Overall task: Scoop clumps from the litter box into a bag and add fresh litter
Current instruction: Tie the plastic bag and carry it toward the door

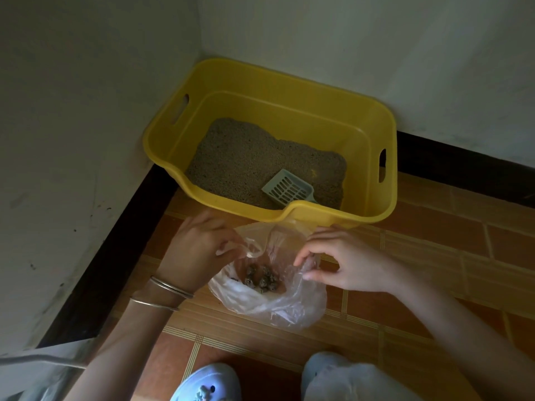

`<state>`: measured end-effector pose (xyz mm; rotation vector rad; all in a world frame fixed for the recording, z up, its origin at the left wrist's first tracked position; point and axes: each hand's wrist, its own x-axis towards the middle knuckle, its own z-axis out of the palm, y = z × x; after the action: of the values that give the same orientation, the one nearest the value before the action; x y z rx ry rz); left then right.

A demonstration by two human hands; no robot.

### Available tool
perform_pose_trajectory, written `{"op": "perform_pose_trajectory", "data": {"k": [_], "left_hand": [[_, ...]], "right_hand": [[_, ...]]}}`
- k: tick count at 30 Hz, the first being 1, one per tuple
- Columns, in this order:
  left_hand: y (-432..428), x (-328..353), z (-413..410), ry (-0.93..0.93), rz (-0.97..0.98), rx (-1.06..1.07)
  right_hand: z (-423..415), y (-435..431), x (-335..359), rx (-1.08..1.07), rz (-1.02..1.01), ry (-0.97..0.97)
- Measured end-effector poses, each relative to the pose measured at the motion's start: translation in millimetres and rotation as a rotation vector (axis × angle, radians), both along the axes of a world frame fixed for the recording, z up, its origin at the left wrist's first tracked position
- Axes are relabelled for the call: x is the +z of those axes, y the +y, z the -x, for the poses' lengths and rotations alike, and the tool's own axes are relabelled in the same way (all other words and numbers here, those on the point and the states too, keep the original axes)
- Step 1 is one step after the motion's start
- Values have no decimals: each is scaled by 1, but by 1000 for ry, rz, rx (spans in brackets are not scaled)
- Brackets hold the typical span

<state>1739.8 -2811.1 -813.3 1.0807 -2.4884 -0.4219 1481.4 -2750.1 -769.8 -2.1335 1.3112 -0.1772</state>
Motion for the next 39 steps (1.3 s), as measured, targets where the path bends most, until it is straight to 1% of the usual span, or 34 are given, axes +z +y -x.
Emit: {"op": "perform_pose_trajectory", "data": {"k": [2, 7, 11, 13, 17, 21, 24, 29, 32, 34, 37, 39], "left_hand": [[0, 2, 1, 29, 12, 25], [-2, 14, 5, 205, -56, 53], [1, 28, 8, 364, -203, 97], [1, 33, 8, 400, -234, 123], [0, 40, 7, 438, -270, 108], [3, 44, 7, 518, -283, 142], [3, 41, 5, 499, -287, 141], [7, 33, 3, 450, -321, 125], [7, 37, 5, 458, -318, 105], [7, 43, 7, 493, -321, 104], [7, 51, 7, 555, -298, 130], [5, 50, 7, 536, -260, 144]], "right_hand": [[3, -1, 2, 13, -33, 8], [4, -3, -3, 29, 49, 67], [4, -4, -8, 117, 111, 207], [6, -5, -10, 139, 160, 255], [2, -6, 2, 79, 235, 103], [-6, -10, 19, 41, 291, -30], [-9, -9, 22, 29, 231, -73], [-15, -4, 16, 36, 35, -86], [-15, -3, 22, 27, -57, -27], [-14, -4, 25, 43, -57, -6], [-13, -4, 26, 54, -20, -40], [-11, -5, 26, 43, -10, -53]]}}
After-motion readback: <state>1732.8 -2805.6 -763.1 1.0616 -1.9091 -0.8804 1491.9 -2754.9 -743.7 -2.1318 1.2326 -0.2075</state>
